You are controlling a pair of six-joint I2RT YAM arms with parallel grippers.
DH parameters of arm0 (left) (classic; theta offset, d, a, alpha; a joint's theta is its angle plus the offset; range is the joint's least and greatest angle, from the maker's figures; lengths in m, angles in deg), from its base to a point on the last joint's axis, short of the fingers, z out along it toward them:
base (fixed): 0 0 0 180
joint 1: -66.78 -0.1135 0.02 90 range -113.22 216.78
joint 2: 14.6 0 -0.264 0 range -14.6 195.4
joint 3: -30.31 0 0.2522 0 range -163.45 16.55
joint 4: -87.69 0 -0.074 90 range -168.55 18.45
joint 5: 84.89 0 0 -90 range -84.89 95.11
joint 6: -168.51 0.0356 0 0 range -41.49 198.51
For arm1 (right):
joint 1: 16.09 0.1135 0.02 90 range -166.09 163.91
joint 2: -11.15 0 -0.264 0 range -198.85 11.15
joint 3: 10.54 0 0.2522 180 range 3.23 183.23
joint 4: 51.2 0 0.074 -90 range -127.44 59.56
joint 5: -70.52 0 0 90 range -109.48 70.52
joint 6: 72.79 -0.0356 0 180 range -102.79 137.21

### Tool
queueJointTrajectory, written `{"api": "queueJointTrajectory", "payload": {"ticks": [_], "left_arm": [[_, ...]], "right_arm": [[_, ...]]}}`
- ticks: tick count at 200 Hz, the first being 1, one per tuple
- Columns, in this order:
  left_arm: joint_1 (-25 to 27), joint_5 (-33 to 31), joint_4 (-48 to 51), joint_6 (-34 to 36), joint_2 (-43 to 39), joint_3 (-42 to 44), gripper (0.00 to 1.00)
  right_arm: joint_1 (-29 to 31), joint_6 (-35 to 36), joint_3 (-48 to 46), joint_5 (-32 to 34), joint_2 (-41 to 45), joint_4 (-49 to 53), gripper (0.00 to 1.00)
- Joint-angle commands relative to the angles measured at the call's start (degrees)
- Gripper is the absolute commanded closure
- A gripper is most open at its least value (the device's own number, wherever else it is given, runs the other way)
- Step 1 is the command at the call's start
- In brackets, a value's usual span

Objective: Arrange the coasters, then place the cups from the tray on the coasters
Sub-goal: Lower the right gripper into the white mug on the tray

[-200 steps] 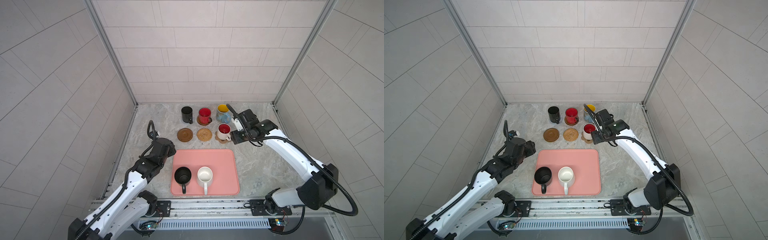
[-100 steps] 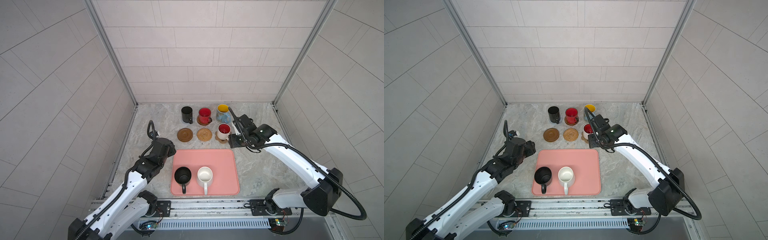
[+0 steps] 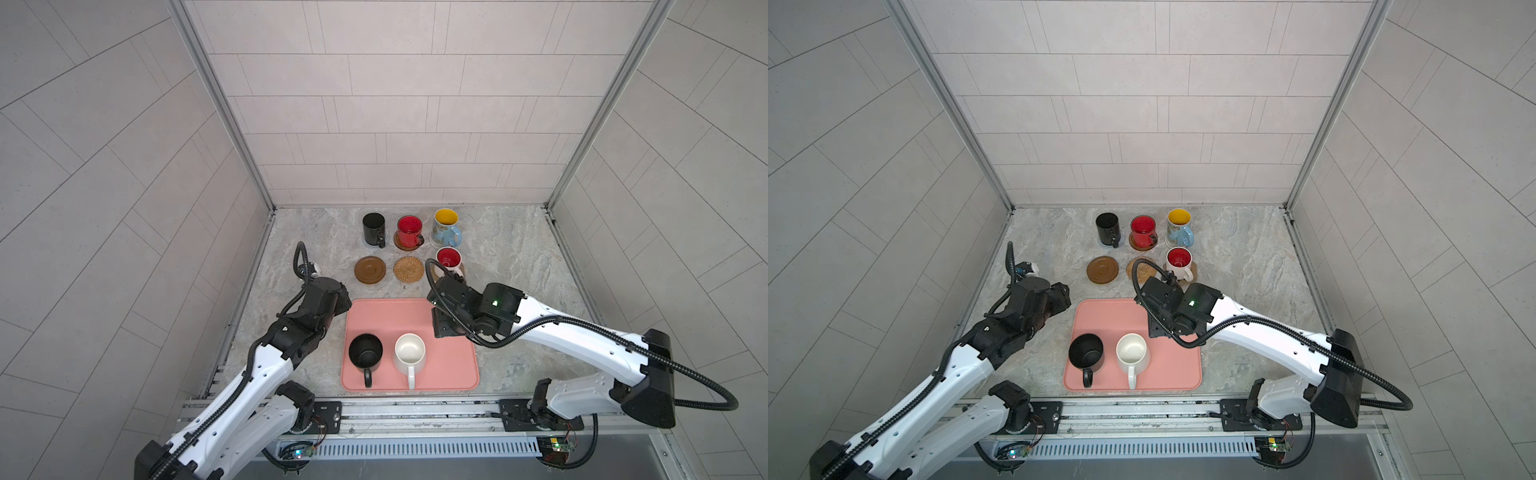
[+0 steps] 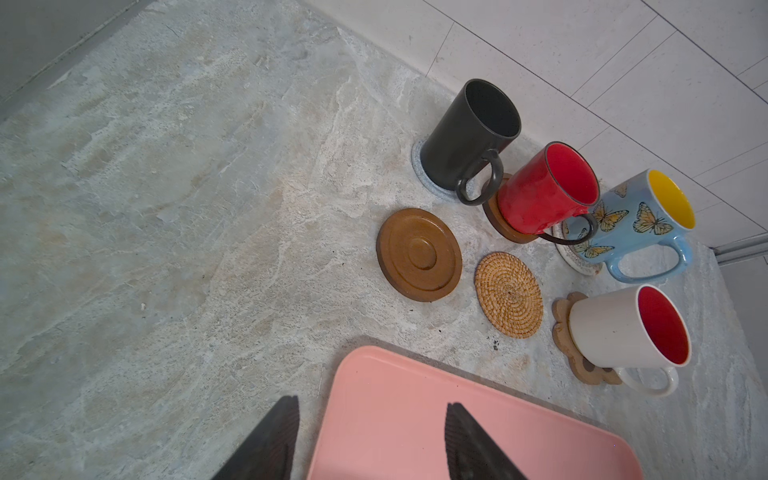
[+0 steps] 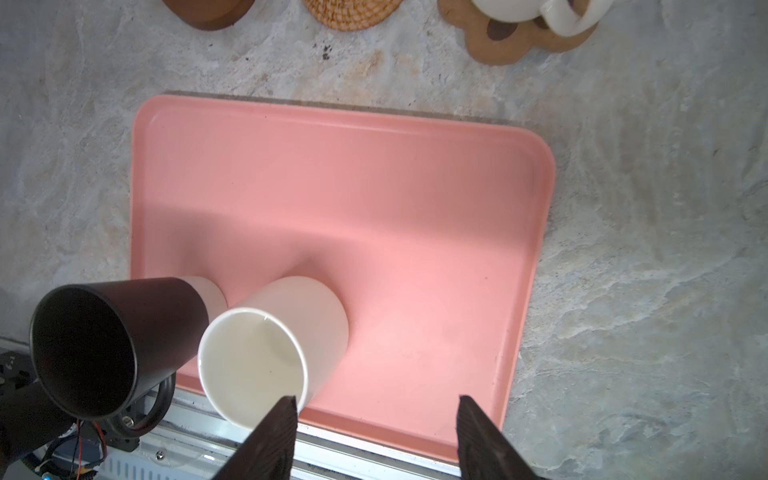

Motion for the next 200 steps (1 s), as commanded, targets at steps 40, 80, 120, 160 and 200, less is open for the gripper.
{"api": "queueJointTrajectory", "payload": {"ticks": [40,80,120,160,200], "left_arm": [[-0.3,-1.5,1.9,-1.2,-1.5,1.6,0.38],[-0.2,-1.2,1.5,-1.2,-1.1,1.2,0.38],[-0.3,-1.4,1.3,-1.9,-0.6,1.4,0.36],[-0.3,-1.5,1.0,-1.9,-0.1,1.1,0.33],[-0.3,-1.9,0.9,-1.8,-0.1,1.0,0.33]], "right_arm": [[7.7,-4.9,0.2,-1.5,-5.8,0.9,0.37],[11.8,-3.8,3.1,-3.7,-11.0,1.0,0.36],[14.2,-3.0,5.0,-4.1,-13.8,1.3,0.36],[14.5,-2.2,5.0,-5.7,-15.8,0.7,0.36],[14.5,-2.1,4.7,-6.1,-17.5,-0.2,0.36]]}}
